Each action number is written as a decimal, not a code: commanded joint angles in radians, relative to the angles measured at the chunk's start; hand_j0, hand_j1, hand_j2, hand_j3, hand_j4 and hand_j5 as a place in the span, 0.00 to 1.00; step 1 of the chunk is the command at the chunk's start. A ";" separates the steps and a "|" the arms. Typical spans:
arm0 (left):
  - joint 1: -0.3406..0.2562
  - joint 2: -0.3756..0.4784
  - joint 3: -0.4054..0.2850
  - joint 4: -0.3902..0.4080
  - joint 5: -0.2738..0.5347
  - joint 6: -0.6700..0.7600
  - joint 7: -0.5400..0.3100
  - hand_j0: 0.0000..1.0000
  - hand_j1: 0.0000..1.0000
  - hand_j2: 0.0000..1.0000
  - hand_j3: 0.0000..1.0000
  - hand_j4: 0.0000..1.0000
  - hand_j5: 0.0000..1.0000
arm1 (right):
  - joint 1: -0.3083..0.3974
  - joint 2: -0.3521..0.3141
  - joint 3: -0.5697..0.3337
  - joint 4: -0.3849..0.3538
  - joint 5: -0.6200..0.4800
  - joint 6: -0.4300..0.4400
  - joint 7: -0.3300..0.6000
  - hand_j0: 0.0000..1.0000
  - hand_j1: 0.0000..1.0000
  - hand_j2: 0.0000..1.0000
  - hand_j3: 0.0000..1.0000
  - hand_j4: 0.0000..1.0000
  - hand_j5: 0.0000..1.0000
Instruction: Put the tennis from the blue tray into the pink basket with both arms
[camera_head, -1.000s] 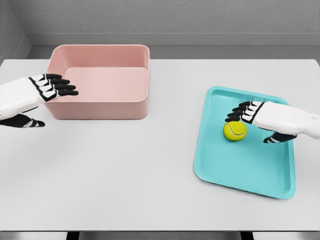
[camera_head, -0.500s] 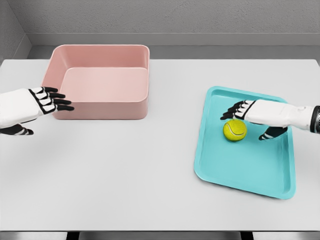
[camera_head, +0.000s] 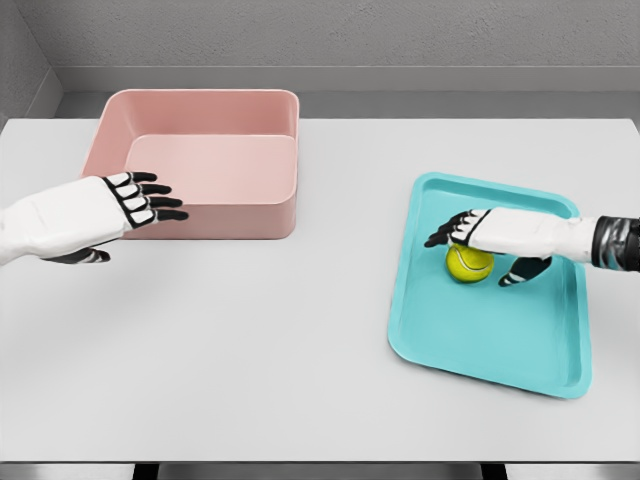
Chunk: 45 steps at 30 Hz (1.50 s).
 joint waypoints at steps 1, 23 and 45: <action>0.000 -0.008 -0.001 0.000 0.001 0.001 -0.001 1.00 1.00 1.00 1.00 1.00 1.00 | 0.000 0.023 0.005 0.022 -0.005 0.002 0.029 1.00 1.00 1.00 1.00 1.00 1.00; -0.005 0.010 0.002 0.006 0.015 0.001 -0.001 1.00 1.00 1.00 1.00 1.00 1.00 | -0.002 0.027 0.005 0.031 0.011 0.002 0.057 0.60 0.60 0.60 0.60 0.60 0.60; -0.002 0.040 0.001 0.028 0.029 0.001 -0.001 1.00 1.00 1.00 1.00 1.00 1.00 | -0.017 -0.045 -0.092 -0.121 -0.003 0.002 0.062 0.46 0.46 0.46 0.46 0.46 0.46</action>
